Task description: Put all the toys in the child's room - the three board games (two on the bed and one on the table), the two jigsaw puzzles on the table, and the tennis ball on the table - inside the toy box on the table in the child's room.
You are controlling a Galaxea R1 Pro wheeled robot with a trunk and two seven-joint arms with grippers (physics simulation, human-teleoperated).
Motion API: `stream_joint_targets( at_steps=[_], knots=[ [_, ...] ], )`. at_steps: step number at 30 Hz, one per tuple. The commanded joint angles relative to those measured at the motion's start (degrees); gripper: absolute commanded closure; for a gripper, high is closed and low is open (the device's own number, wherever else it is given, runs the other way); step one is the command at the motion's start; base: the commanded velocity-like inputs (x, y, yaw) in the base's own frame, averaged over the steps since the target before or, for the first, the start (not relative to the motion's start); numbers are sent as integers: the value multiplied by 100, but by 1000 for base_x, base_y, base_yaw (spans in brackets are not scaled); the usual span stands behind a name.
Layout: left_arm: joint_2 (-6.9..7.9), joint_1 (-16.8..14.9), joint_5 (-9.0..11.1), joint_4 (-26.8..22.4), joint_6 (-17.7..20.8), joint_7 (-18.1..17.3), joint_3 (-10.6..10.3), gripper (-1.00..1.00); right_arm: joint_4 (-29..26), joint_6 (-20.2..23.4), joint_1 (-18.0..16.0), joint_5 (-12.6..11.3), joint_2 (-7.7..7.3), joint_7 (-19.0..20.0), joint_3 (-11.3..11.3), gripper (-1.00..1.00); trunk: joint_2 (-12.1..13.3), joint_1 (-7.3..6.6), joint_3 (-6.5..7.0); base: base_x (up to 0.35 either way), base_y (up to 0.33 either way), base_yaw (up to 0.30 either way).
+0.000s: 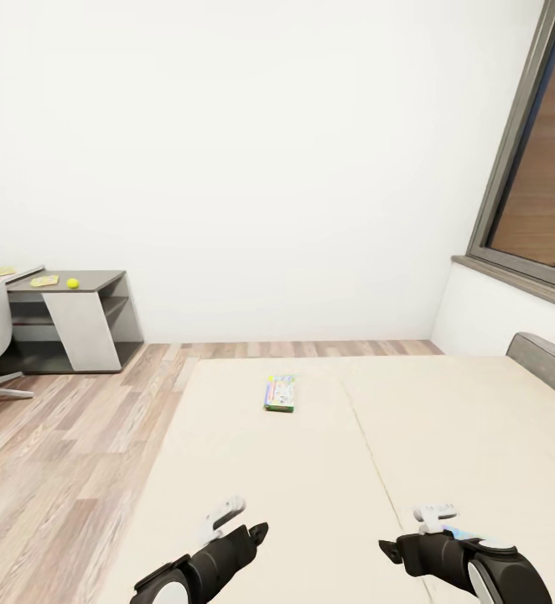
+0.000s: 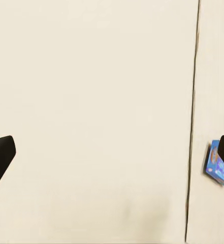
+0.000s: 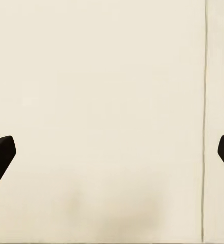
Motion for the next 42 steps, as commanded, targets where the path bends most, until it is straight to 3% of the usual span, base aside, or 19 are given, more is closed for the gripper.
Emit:
stream_joint_targets(
  at_steps=[1,42],
  knots=[
    [-2,-3,60,-9,6,58,-1,-100,-3,26,-4,-6,-1,15,-4,-100,-3,0,-6,0,-266,0],
    [-7,3,52,-9,4,88,-2,-100,-3,26,-4,-6,-2,15,-4,-100,-3,0,-6,0,-81,0]
  ],
)
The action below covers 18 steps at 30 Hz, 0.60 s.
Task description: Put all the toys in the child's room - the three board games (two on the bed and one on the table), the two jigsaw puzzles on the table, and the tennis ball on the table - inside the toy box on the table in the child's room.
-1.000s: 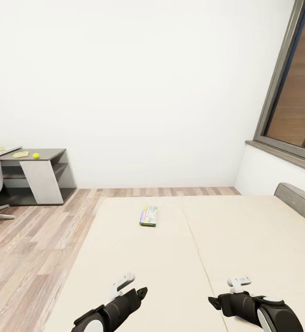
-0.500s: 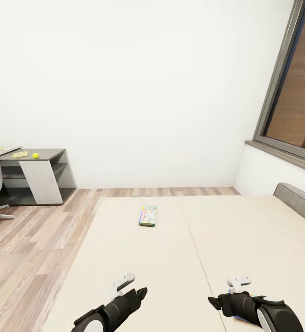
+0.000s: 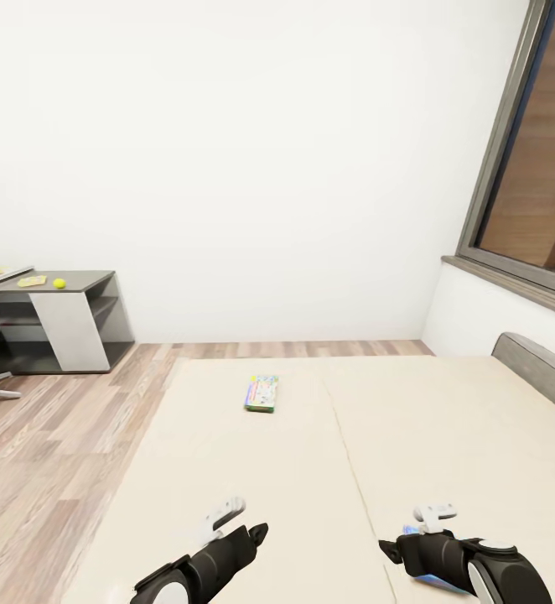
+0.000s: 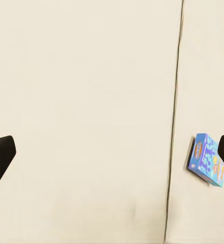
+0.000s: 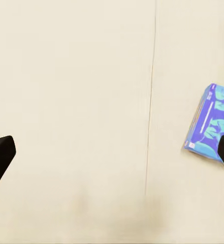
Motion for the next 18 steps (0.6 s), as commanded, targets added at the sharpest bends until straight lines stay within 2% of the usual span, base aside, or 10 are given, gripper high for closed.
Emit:
stream_joint_targets(
  at_steps=[1,11,18],
  knots=[
    [-2,-2,60,-9,5,60,-1,-100,-4,26,-4,-6,-1,15,-4,-100,-3,0,-6,0,-217,0],
    [-4,-2,59,-9,6,66,-3,-100,-4,26,-4,-6,0,15,-4,-100,-3,0,-6,0,-231,0],
    [-5,-1,59,-9,6,50,-2,-100,-4,26,-4,-6,0,15,-6,-100,-3,0,-6,0,-114,0]
  ],
)
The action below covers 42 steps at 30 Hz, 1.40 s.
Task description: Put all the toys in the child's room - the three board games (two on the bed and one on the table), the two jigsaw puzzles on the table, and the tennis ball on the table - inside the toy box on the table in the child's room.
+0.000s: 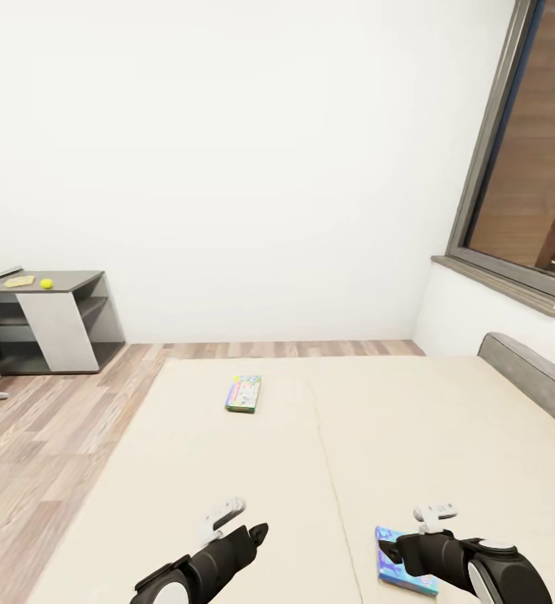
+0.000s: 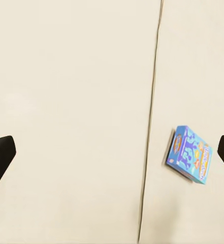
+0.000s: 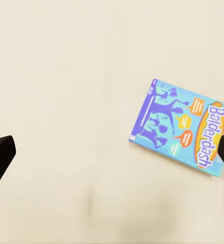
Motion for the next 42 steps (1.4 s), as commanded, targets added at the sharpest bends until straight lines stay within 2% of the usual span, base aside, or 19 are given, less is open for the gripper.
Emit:
stream_joint_targets(
  at_steps=[1,42],
  knots=[
    [-1,-3,60,-9,4,56,-1,-100,-5,28,-3,-6,-1,14,-5,-100,-3,0,-5,0,-68,0],
    [7,-5,60,-9,5,33,7,-100,-5,28,-3,-6,-1,14,1,-100,-3,0,-5,0,-9,0]
  ],
)
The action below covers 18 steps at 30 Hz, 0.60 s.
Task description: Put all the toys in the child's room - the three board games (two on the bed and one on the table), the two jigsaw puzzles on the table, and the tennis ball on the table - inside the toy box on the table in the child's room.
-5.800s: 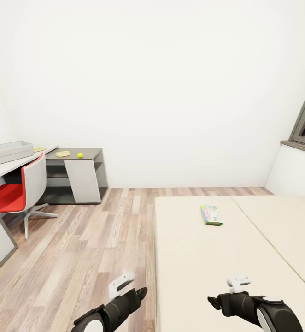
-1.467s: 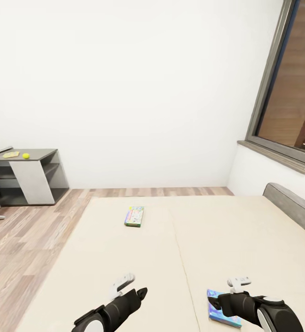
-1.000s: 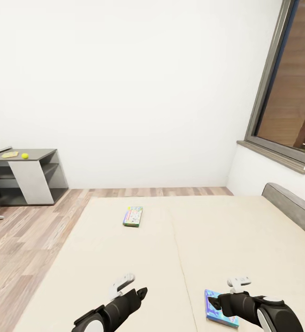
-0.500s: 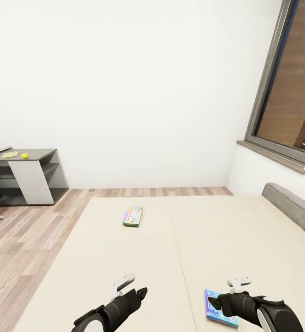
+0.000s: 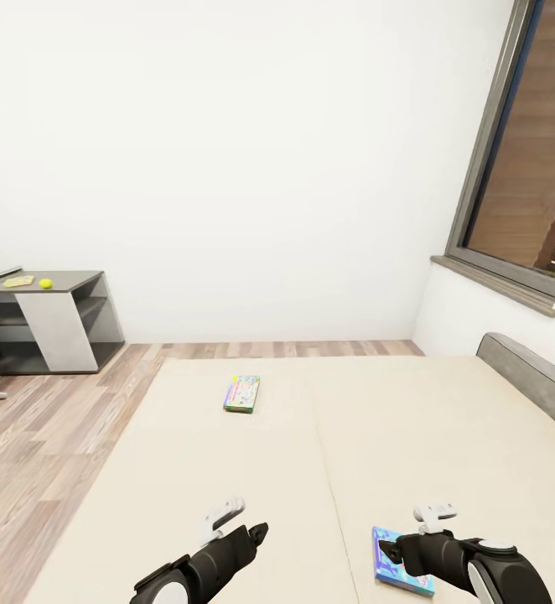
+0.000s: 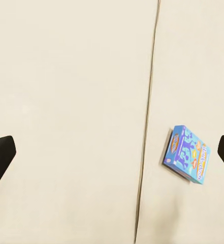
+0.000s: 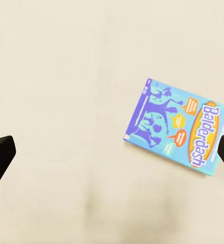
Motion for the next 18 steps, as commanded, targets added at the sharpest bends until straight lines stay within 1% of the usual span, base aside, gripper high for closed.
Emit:
stream_joint_targets(
  at_steps=[1,11,18],
  knots=[
    [-1,-4,60,-9,4,56,-3,-100,-5,28,-4,-6,-1,14,-5,-100,-3,0,-6,0,0,13],
    [-1,-1,60,-9,4,56,-1,-100,-5,33,-4,-6,-1,14,-6,-100,-3,0,-6,0,0,84],
    [-3,-3,60,-9,4,56,-1,-100,-5,35,-5,-6,-3,14,-9,-100,-3,0,-6,0,0,43]
  ],
)
